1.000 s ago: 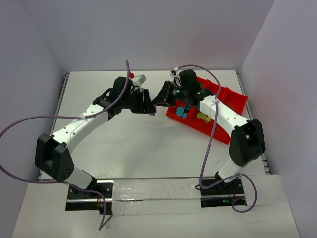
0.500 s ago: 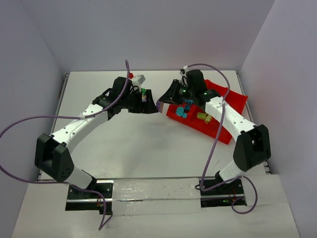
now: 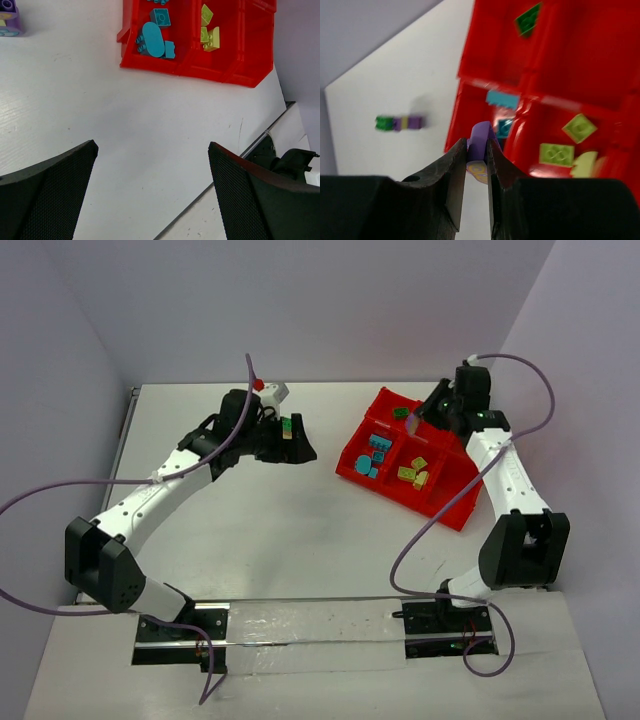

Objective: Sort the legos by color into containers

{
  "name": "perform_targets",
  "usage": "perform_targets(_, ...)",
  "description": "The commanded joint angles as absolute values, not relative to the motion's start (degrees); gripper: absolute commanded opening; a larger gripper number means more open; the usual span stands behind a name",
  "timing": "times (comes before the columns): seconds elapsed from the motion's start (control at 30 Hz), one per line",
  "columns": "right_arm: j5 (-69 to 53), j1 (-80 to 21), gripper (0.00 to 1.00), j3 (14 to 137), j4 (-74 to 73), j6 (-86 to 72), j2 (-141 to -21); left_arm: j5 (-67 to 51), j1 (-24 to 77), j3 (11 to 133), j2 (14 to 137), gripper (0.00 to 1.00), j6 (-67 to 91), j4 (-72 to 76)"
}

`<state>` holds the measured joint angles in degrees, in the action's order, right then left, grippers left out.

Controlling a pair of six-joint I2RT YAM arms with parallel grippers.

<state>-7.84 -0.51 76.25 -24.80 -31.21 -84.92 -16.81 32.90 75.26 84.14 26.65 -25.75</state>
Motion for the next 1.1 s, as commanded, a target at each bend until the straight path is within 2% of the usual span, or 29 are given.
perform_targets(0.0,1.8,2.8,0.0,82.0,-24.7,-26.8,-88.2,-17.4,32.6,79.0,85.6,0.99,27.5,-23.0)
perform_targets(0.43,3.1,7.0,0.01,94.7,-23.9,-27.0,-105.6,-10.7,32.3,81.2,86.3,0.99,27.9,-26.4)
perform_targets(0.53,3.3,7.0,0.18,96.2,-24.4,-27.1,-108.1,-10.1,32.1,81.8,86.7,0.99,27.7,-27.4)
perform_targets(0.57,2.8,7.0,0.31,96.5,-24.4,-27.0,-108.5,-9.7,32.1,82.3,87.0,0.99,27.7,-28.2)
perform_targets(0.67,2.0,7.0,0.57,97.3,-25.0,-26.8,-108.9,-7.7,32.0,83.4,87.6,0.99,27.5,-29.5)
perform_targets(0.7,2.0,7.0,0.62,97.5,-25.2,-26.6,-108.7,-7.0,31.9,83.7,87.9,0.99,27.6,-29.8)
perform_targets(0.77,2.1,7.0,0.65,97.8,-25.5,-25.8,-107.5,-6.1,31.5,85.0,88.9,0.99,27.8,-31.1)
perform_targets(1.07,0.8,6.3,0.65,91.9,-24.3,-25.2,-95.0,1.5,29.7,92.0,96.0,0.95,36.3,-36.9)
